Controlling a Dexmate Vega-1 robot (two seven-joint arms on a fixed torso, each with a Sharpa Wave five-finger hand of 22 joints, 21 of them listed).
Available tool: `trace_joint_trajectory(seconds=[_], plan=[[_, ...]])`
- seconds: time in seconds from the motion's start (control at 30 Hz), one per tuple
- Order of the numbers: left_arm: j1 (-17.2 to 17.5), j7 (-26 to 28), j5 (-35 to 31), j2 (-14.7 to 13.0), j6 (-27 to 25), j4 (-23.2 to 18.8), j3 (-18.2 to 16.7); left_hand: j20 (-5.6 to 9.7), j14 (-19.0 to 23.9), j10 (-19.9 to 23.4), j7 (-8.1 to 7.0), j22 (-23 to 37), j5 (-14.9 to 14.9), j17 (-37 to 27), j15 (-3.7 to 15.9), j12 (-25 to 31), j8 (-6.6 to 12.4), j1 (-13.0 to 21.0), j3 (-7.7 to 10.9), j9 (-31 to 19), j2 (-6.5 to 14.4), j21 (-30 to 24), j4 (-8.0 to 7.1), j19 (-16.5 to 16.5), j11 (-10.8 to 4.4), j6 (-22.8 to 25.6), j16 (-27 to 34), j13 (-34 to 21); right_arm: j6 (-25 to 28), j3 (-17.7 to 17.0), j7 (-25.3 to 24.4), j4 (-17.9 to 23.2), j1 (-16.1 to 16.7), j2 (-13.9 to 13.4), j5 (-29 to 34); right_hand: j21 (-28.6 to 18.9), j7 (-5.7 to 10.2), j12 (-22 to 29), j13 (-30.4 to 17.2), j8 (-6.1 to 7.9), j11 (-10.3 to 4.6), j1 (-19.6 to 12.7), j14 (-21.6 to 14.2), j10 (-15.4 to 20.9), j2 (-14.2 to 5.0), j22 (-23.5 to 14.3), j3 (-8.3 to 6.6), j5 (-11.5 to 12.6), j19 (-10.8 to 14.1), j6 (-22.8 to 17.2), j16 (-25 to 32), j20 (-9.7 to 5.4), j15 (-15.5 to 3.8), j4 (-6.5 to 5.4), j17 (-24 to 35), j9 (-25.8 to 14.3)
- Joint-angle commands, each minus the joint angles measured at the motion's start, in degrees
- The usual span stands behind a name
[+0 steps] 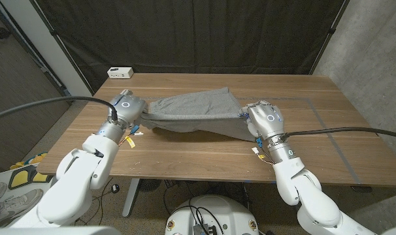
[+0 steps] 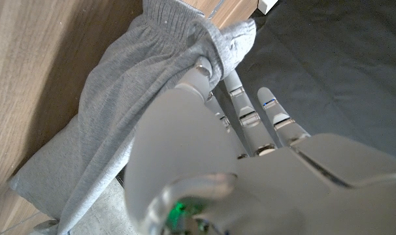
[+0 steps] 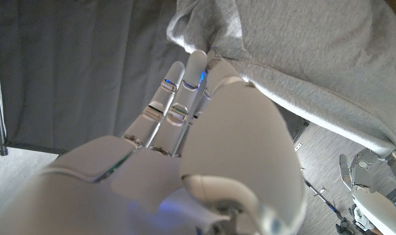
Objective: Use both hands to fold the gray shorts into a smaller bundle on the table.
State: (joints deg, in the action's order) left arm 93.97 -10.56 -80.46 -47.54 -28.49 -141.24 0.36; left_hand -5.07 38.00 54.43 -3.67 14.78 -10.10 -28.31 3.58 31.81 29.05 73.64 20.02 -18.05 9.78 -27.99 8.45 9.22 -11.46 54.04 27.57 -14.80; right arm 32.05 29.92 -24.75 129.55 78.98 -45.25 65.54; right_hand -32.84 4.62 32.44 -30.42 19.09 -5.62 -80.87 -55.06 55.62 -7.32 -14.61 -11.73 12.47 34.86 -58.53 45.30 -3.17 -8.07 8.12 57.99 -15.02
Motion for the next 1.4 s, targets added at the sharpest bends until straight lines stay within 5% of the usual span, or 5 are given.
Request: trace_joint_trajectory(seconds=[0.03, 0.43, 0.73, 1.4], plan=[[-4.12, -4.56, -2.55, 1.71, 1.34, -0.08, 0.98, 0.13, 0.46, 0.68, 0.68, 0.34, 0.00, -0.25, 10.19, -0.43, 0.07, 0.57, 0.20, 0.12, 0.03, -0.51, -0.02, 0.49, -0.10, 0.05, -0.10, -19.82, -2.75, -0.59, -0.05, -2.48, -4.34, -0.45, -1.30, -0.37, 0.36, 0.17, -0.86, 0.28, -0.19, -0.12, 0.22, 0.13, -0.39, -0.01, -0.04, 0.39, -0.29, -0.11, -0.30, -3.09, -5.18, -0.34, 0.37, -0.18], [-9.40, -10.32, -0.51, 1.67, 3.50, -0.19, 1.68, 0.00, 0.12, 0.28, 0.14, 0.42, 0.08, -0.40, 10.19, -1.01, -0.20, 0.54, 0.15, 0.55, 0.06, -0.98, -0.07, 0.17, -0.07, -0.59, -0.64, -19.59, -4.96, -0.52, 2.52, -4.40, -8.46, -1.47, -2.47, -1.03, 0.42, -0.04, -0.89, 0.34, -0.27, -0.08, 0.01, 0.19, -0.41, 0.16, 0.03, 0.41, -0.47, 0.02, -0.91, -3.23, -5.19, -0.34, 0.88, -0.16], [-14.04, -15.12, 9.26, 0.93, 5.51, -0.03, 0.24, 0.09, 0.09, 0.28, 0.15, 0.46, 0.10, -0.61, 10.20, -1.15, -0.18, 0.48, 0.12, 0.80, 0.09, -1.29, -0.13, 0.05, -0.07, -0.55, -0.83, -19.65, -7.76, -0.83, 4.31, -5.88, -11.51, -2.64, -5.33, -1.63, 0.50, -0.30, -0.84, 0.40, -0.24, -0.02, -0.14, 0.18, -0.38, 0.33, 0.12, 0.42, -0.68, 0.11, -1.54, -3.21, -5.20, -0.33, 1.25, -0.13], [-26.24, -27.19, 22.24, -4.34, -1.29, 2.46, 3.47, 0.29, -0.18, 0.13, 0.43, 0.51, 0.09, -1.02, 10.20, -1.57, -0.31, 0.53, 0.17, 1.31, 0.16, -2.02, -0.12, -0.18, -0.05, -0.96, -1.42, -19.66, -14.48, 1.72, 9.05, -10.82, -20.89, -3.09, -7.89, -2.55, 0.56, -0.58, -1.00, 0.53, -0.33, 0.02, -0.52, 0.13, -0.37, 0.64, 0.23, 0.43, -1.10, 0.14, -2.43, -3.18, -5.21, -0.30, 1.87, -0.08]])
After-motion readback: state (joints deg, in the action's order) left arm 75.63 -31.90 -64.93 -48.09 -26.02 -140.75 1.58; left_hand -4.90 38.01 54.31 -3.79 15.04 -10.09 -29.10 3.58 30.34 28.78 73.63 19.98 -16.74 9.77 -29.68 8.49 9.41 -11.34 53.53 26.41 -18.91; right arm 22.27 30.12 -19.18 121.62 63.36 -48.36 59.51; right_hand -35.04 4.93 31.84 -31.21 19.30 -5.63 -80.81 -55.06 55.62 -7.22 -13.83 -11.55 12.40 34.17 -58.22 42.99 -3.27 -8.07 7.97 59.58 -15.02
